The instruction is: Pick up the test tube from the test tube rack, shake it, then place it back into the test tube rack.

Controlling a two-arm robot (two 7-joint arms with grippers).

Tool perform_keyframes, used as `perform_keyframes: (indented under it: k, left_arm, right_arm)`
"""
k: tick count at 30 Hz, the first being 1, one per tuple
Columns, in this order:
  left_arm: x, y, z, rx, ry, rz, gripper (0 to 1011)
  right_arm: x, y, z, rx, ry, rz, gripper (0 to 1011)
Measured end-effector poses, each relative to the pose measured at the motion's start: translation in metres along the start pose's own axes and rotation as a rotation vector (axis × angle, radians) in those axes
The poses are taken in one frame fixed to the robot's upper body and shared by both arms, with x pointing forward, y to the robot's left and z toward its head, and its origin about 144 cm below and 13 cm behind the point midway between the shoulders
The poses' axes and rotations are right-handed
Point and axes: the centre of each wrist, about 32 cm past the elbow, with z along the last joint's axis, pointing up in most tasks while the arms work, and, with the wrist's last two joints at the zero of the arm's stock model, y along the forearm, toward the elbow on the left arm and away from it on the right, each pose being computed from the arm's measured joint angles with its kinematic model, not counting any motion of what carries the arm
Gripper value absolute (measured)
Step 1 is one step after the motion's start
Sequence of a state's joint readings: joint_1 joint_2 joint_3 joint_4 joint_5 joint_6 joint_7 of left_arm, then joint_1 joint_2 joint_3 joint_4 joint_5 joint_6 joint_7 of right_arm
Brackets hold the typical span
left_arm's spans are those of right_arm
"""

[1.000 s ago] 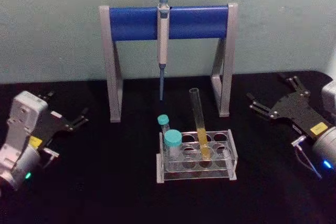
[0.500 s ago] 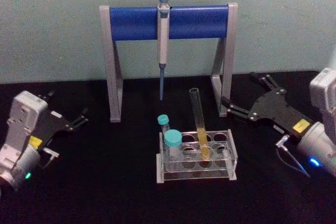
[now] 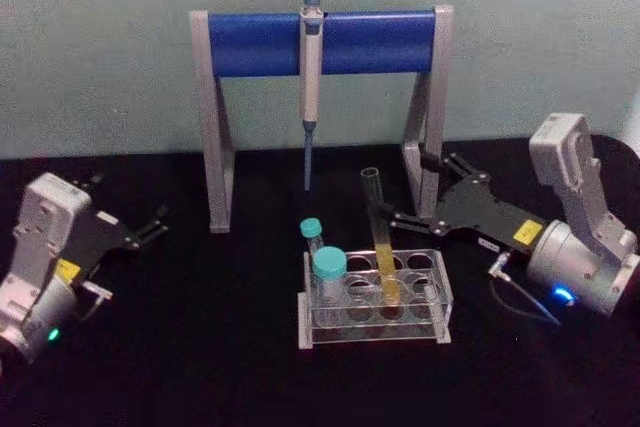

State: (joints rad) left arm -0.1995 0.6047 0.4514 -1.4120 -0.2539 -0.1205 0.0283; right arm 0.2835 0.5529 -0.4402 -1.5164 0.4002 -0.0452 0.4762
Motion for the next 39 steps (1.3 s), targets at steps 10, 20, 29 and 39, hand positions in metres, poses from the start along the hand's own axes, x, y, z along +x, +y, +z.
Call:
perform_keyframes:
  k: [10, 20, 29, 39]
  left_arm:
    - [0.000, 0.000, 0.000, 0.000, 0.000, 0.000, 1001]
    - [0.000, 0.000, 0.000, 0.000, 0.000, 0.000, 1001]
    - [0.000, 0.000, 0.000, 0.000, 0.000, 0.000, 1001]
    - [0.000, 0.000, 0.000, 0.000, 0.000, 0.000, 1001]
  right_arm:
    - [0.006, 0.015, 0.006, -0.072, 0.039, 0.063, 1000]
    - [0.009, 0.026, 0.006, -0.104, 0.088, 0.087, 1000]
    - [0.009, 0.030, 0.004, -0.106, 0.130, 0.088, 1000]
    - [0.009, 0.031, 0.001, -0.114, 0.158, 0.073, 1000]
